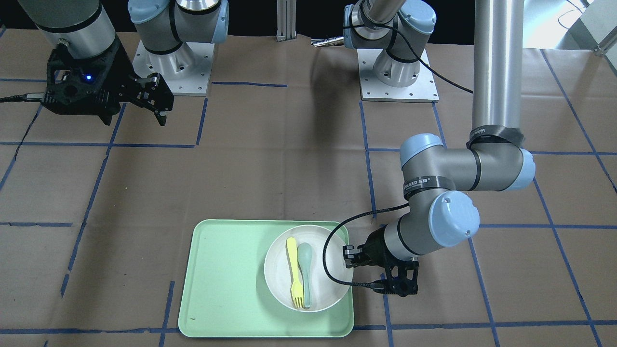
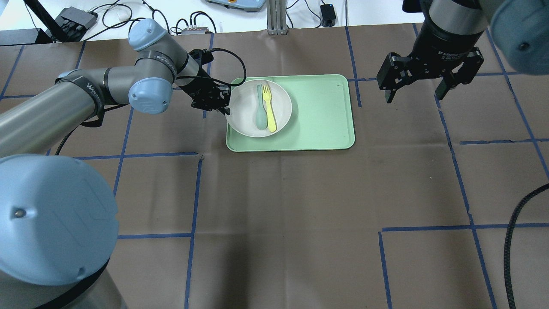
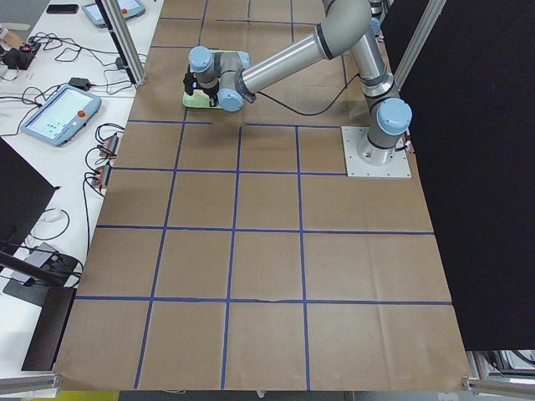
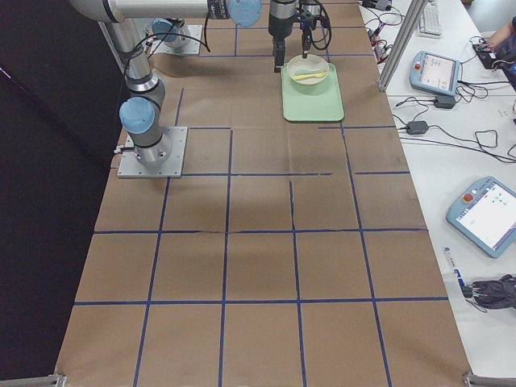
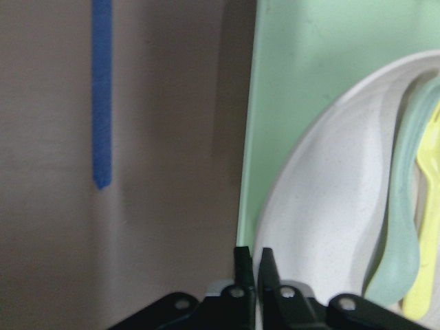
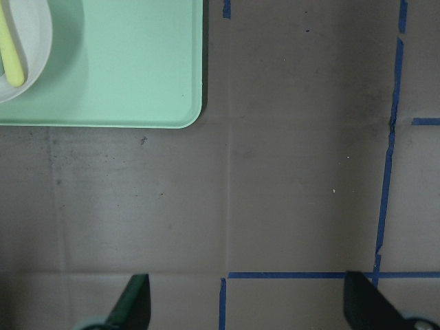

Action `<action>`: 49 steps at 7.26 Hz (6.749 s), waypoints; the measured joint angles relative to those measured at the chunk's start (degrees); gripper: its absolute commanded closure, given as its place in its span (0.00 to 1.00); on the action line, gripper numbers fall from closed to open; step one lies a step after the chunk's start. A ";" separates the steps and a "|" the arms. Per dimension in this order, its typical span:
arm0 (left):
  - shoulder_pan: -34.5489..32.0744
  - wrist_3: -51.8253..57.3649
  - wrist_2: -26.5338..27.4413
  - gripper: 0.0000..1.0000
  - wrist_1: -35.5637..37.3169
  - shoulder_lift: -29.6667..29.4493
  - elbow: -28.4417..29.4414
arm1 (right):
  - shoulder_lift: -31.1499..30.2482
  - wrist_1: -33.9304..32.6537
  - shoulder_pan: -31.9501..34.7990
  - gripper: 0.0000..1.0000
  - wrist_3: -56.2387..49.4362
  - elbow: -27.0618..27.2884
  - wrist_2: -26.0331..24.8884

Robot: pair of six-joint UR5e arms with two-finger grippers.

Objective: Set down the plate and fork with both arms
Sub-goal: 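Slide the white plate with the left gripper onto the green tray, then open the left gripper and lift it back from the plate, then move the right gripper over the plate above the yellow fork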

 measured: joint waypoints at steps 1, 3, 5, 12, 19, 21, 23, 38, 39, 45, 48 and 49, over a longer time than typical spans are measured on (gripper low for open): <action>-0.70 -0.59 -0.06 0.95 -0.33 -1.78 2.24 | -0.01 0.02 0.00 0.00 0.00 0.00 0.00; -2.49 -2.61 -0.68 0.94 -0.67 -3.84 4.93 | -0.01 0.08 0.00 0.00 0.00 0.00 0.03; -3.68 -4.13 -1.69 0.91 -0.75 -4.78 6.58 | -0.02 0.09 0.00 0.00 0.00 0.00 0.01; -4.42 -4.33 -2.23 0.01 -0.83 -6.27 8.10 | 0.00 0.07 0.00 0.00 0.00 0.00 0.00; -4.18 0.65 16.96 0.00 -27.88 18.85 5.40 | 1.09 -1.21 0.36 0.00 0.21 -0.22 0.60; -3.62 3.28 19.46 0.00 -33.51 28.79 1.24 | 3.74 -3.81 0.71 0.00 1.09 -0.90 0.72; -1.34 6.01 19.98 0.00 -36.78 36.40 -3.21 | 6.96 -7.42 1.69 0.00 2.91 -1.78 0.71; -2.81 6.57 21.66 0.00 -35.94 36.23 -4.34 | 41.34 -18.78 15.80 0.43 19.56 -23.38 -1.05; -2.75 6.58 21.66 0.00 -35.86 36.17 -4.37 | 42.37 -19.76 16.18 0.43 19.53 -23.24 -1.09; -2.14 6.50 21.92 0.00 -35.94 36.25 -4.41 | 45.28 -24.05 17.24 0.52 19.71 -22.77 -1.75; -2.06 6.49 21.94 0.00 -36.17 36.33 -4.37 | 45.18 -23.96 16.91 0.53 19.73 -22.39 -1.83; -2.06 6.49 21.94 0.00 -36.25 36.33 -4.37 | 45.18 -23.97 16.82 0.52 19.73 -22.07 -1.84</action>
